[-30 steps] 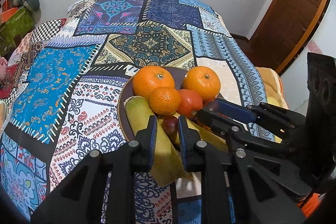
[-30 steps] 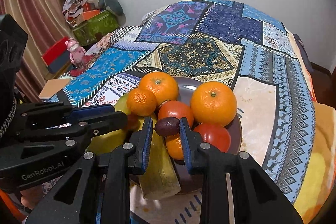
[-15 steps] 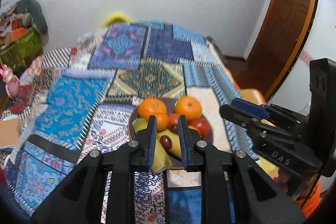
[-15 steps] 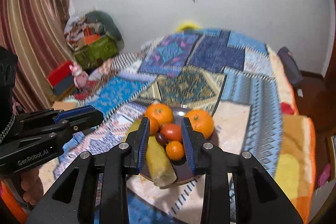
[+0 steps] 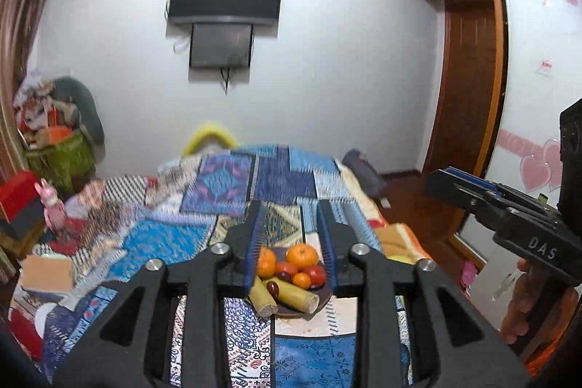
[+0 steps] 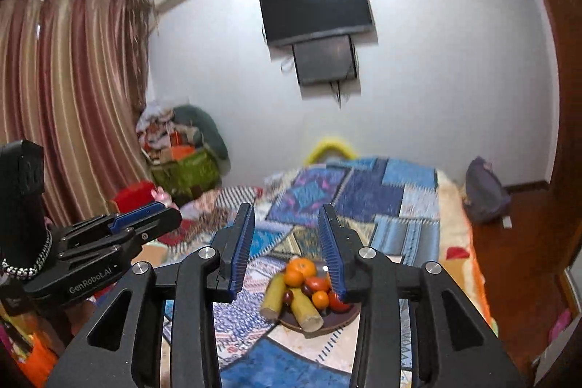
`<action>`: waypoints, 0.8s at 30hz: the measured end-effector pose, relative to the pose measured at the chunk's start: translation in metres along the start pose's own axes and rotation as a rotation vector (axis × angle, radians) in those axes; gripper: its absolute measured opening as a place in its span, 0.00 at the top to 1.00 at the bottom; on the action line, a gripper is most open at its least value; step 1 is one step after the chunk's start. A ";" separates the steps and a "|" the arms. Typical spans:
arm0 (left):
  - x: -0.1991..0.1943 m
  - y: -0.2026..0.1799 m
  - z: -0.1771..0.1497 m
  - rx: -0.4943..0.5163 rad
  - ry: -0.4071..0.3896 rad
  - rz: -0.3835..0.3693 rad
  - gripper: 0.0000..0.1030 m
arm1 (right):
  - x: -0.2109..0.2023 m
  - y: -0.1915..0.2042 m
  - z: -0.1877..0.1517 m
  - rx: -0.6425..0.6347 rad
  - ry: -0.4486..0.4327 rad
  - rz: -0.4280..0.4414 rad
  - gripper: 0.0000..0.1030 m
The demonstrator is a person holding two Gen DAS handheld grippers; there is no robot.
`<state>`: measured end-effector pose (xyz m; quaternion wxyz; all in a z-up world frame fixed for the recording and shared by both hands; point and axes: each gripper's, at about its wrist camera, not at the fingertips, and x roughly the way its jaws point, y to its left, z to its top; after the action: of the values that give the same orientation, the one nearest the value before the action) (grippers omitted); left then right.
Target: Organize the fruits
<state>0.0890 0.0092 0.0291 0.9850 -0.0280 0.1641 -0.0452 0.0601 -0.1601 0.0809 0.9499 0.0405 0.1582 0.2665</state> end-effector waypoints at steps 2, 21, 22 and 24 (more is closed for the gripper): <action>-0.015 -0.005 0.002 0.009 -0.029 0.013 0.64 | -0.013 0.006 0.001 -0.006 -0.032 -0.007 0.62; -0.072 -0.008 -0.009 0.017 -0.137 0.064 0.12 | -0.047 0.029 -0.013 -0.051 -0.130 -0.145 0.00; -0.073 -0.009 -0.010 0.017 -0.140 0.067 0.11 | -0.047 0.029 -0.013 -0.051 -0.127 -0.149 0.00; -0.075 -0.009 -0.010 0.018 -0.146 0.072 0.08 | -0.048 0.029 -0.014 -0.047 -0.121 -0.147 0.00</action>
<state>0.0142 0.0070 0.0444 0.9956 -0.0166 0.0923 -0.0090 0.0026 -0.1603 0.0856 0.9755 0.0226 0.0966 0.1966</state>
